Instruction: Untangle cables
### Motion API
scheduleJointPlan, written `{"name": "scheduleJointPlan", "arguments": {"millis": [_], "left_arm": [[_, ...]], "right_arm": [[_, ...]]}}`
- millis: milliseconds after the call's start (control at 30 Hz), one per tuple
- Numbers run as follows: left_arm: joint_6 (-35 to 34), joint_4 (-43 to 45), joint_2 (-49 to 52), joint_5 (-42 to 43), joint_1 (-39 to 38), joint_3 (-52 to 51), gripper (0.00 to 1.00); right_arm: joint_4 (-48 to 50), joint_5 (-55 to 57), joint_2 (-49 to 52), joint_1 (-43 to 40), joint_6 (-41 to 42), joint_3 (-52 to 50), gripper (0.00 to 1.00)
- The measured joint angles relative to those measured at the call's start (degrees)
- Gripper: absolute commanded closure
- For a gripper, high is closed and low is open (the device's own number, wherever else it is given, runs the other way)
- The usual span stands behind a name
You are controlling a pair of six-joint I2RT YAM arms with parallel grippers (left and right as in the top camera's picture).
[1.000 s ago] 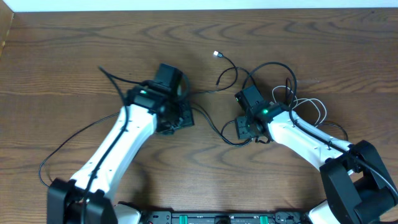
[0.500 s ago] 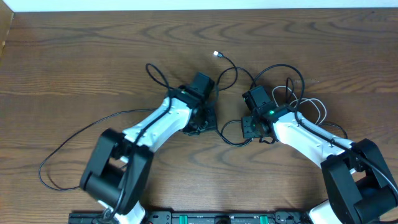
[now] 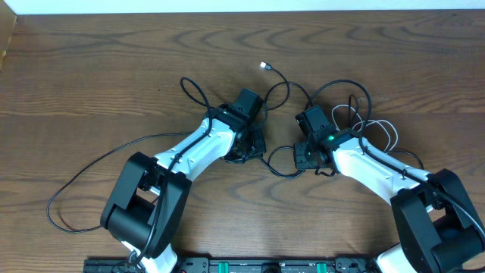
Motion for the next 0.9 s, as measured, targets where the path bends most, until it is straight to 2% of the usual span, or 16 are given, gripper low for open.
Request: {"name": "scheduleJointPlan", "arguments": {"millis": [100,167,200,233,267,467,567,600,767,900], "left_arm": [[0.0,0.0,0.02,-0.07,0.0,0.0,0.73],[-0.13,0.02,0.02,-0.46,0.0,0.0,0.77],[-0.24,0.07,0.02,-0.94,0.0,0.0,0.81],[-0.31,0.07,0.02,-1.38,0.0,0.0,0.91],[-0.57,0.09,0.0,-1.92,0.0,0.0,0.92],[-0.35,0.37,0.02,-3.26,0.0,0.0,0.93],[1.6,0.37,0.0,-2.71,0.0,0.0,0.92],[2.49,0.37,0.0,-2.12,0.0,0.0,0.92],[5.49,-0.72,-1.84,0.26,0.02,0.0,0.93],[6.47,-4.39,-8.02,0.31,0.0,-0.04,0.93]], "right_arm": [[0.02,0.0,0.0,0.0,0.02,0.0,0.67],[0.04,0.0,0.0,0.0,0.02,0.0,0.69],[0.04,-0.07,0.0,0.0,0.02,0.0,0.7],[0.04,-0.11,0.0,0.0,0.13,0.0,0.73],[0.09,-0.17,0.0,0.0,0.2,0.0,0.75],[0.87,-0.92,0.0,0.04,0.68,0.0,0.77],[1.38,-1.49,0.0,0.04,0.76,0.0,0.97],[1.51,-1.62,0.0,0.04,1.07,0.0,0.99],[1.33,-1.31,0.0,0.04,2.67,0.0,0.99],[-0.83,0.68,0.0,0.04,7.13,-0.02,0.99]]}}
